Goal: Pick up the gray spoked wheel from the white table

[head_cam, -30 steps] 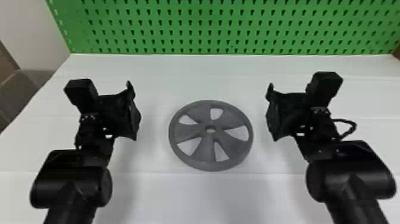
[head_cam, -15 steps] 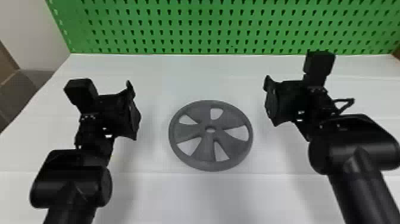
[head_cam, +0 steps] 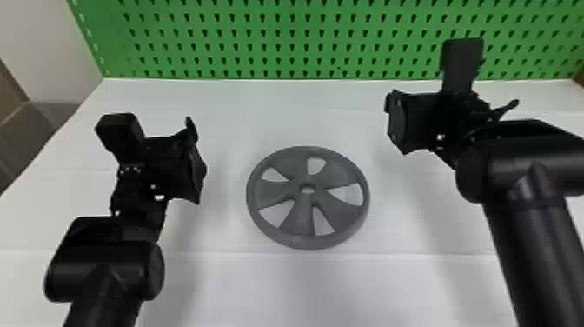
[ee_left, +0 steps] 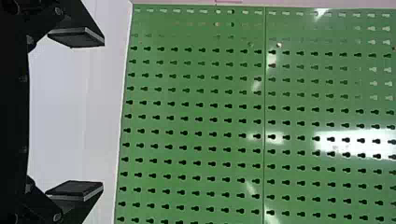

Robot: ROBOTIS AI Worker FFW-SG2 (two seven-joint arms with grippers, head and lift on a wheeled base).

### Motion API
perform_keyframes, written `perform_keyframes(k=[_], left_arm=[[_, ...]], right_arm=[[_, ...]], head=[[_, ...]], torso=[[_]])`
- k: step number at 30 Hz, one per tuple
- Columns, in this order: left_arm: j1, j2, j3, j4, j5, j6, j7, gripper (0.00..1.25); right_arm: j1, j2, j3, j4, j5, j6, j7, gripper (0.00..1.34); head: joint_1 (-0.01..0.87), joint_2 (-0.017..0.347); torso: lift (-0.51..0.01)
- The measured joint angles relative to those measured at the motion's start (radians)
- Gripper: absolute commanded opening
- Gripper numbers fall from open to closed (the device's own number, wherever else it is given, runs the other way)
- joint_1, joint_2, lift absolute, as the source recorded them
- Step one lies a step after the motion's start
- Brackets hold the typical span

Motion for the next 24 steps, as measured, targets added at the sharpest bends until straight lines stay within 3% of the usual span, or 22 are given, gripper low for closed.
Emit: perform_keyframes(k=[13,24], left_arm=[[-0.003,0.000,-0.001,0.000,-0.005,0.007,0.000,1.04],[-0.001,0.001,0.000,0.000,-0.008,0.008,0.000,1.04]], right_arm=[[-0.169,-0.028,0.007,0.054,-0.065,0.306,0.000,1.25],[-0.297,-0.015,-0.003,0.155,-0.076,0.555,0.000,1.26]], head=[[0.782,0.057],[0.782,0.057]], torso=[[-0.097],[-0.097]])
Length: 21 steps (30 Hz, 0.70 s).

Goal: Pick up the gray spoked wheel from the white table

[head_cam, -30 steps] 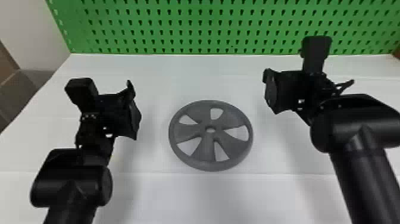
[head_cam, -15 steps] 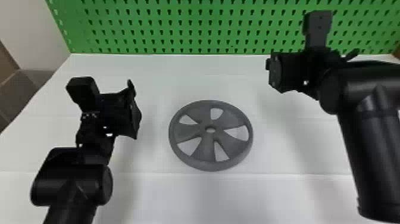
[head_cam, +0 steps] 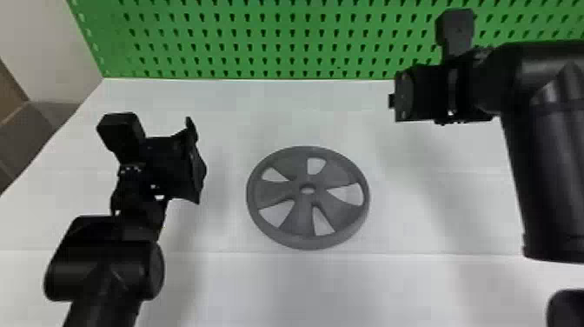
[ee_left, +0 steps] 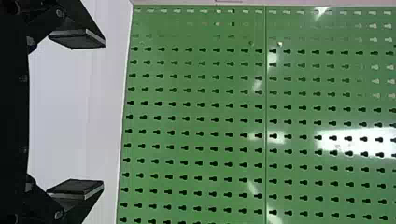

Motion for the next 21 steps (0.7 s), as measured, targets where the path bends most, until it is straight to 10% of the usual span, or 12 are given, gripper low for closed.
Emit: perform_keyframes(k=[21], left_arm=[[0.000,0.001,-0.001,0.000,-0.013,0.003,0.000,1.02]], right_arm=[[-0.182,-0.032,0.033,0.287,-0.061,0.246,-0.001,1.26]], head=[[0.782,0.057]], torso=[[-0.097]])
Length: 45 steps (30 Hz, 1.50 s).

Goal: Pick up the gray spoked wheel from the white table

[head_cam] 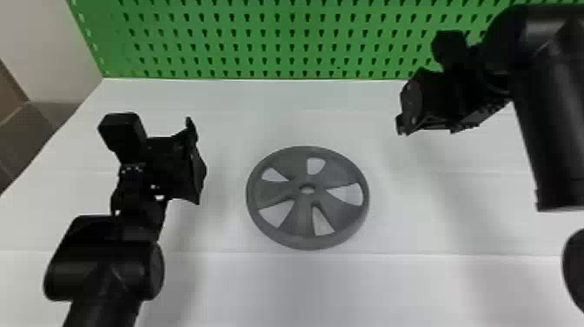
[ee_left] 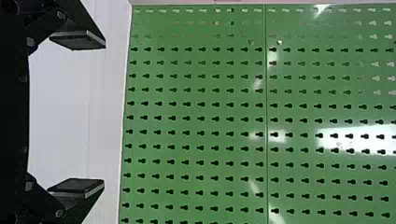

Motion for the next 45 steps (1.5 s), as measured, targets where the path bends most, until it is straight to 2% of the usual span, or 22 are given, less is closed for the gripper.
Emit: perform_keyframes(k=[11,25,45], left_arm=[[-0.004,0.001,-0.007,0.000,-0.009,0.008,0.000,1.02],[-0.014,0.004,-0.020,0.000,-0.024,0.015,0.000,1.02],[-0.017,0.005,-0.025,0.000,-0.027,0.017,0.000,1.02]], right_arm=[[-0.053,0.003,0.025,0.131,-0.015,0.000,0.000,1.26],[-0.126,-0.028,0.110,0.306,-0.116,0.000,0.001,1.26],[-0.124,-0.019,0.098,0.340,-0.121,0.000,0.001,1.26]], head=[[0.782,0.057],[0.782,0.057],[0.782,0.057]], torso=[[-0.097],[-0.097],[-0.097]])
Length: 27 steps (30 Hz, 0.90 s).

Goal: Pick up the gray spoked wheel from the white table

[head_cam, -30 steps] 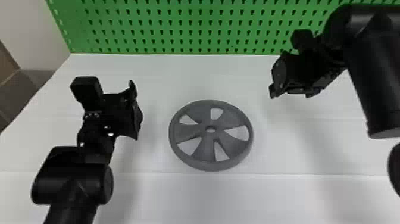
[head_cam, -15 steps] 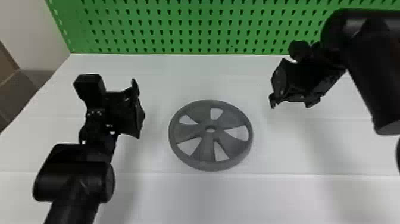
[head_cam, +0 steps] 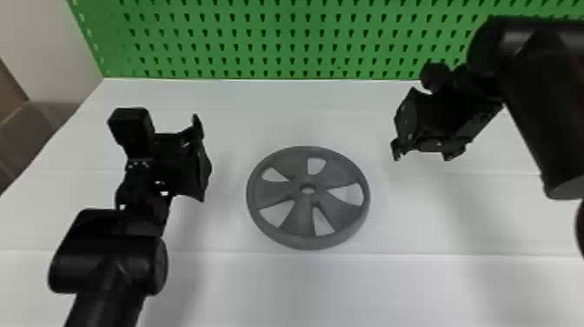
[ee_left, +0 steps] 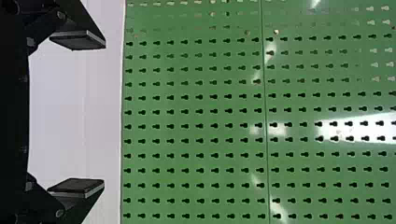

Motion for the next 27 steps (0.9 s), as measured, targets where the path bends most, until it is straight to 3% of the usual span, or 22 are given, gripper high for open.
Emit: perform_keyframes(k=[12,27], left_arm=[[-0.003,0.000,-0.004,0.000,-0.005,0.003,0.000,1.02],[-0.011,0.009,-0.023,0.000,-0.013,0.016,0.000,1.02]], right_arm=[[0.018,0.025,-0.029,0.005,0.000,0.000,-0.001,1.26],[0.022,0.089,-0.028,0.030,0.001,0.000,-0.001,1.26]], head=[[0.782,0.057],[0.782,0.057]], torso=[[-0.097],[-0.097]])
